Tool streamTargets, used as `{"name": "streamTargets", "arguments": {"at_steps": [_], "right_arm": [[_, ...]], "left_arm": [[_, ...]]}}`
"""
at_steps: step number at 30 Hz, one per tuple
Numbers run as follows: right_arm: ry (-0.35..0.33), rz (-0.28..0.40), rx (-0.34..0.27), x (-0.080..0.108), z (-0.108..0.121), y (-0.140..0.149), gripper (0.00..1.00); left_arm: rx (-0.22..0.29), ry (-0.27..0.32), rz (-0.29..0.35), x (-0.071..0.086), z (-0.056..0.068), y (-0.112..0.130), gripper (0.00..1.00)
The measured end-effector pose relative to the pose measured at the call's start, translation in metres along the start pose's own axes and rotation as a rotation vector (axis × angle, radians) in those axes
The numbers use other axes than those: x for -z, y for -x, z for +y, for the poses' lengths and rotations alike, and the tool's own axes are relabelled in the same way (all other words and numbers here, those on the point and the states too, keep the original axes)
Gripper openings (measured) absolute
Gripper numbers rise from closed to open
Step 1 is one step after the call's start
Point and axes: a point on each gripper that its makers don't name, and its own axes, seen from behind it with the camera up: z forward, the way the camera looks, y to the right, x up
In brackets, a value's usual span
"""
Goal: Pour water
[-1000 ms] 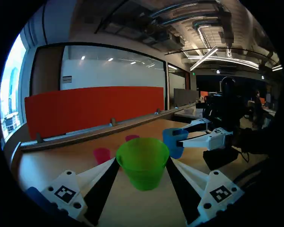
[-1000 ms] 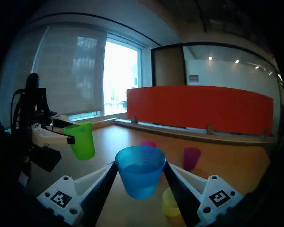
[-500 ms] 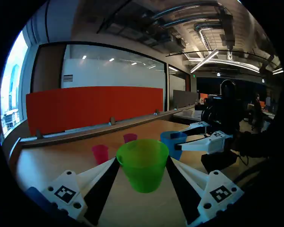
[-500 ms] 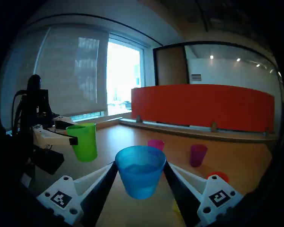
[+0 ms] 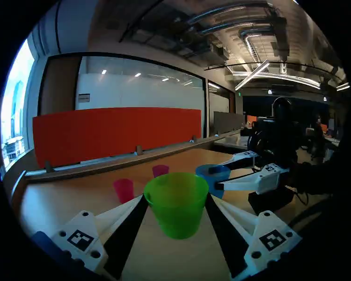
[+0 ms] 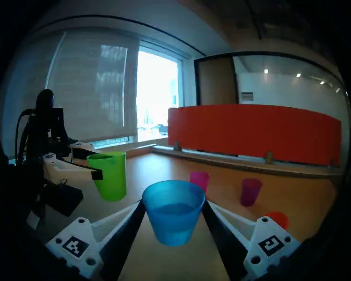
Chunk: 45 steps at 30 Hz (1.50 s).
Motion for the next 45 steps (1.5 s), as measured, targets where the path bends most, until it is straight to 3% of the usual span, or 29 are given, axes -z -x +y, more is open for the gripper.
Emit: {"name": "streamTargets", "arguments": {"at_steps": [12, 24, 45], "right_arm": [[-0.016, -0.013, 0.056, -0.004, -0.005, -0.006, 0.9], [-0.049, -0.019, 0.161, -0.01, -0.007, -0.021, 0.9], [-0.079, -0.006, 0.347, -0.022, -0.003, -0.047, 0.9]], "left_arm": [[0.005, 0.015, -0.02, -0.001, -0.001, 0.006, 0.86], [-0.028, 0.04, -0.058, -0.005, 0.004, 0.017, 0.86], [-0.009, 0.042, -0.061, -0.014, 0.002, 0.02, 0.86]]}}
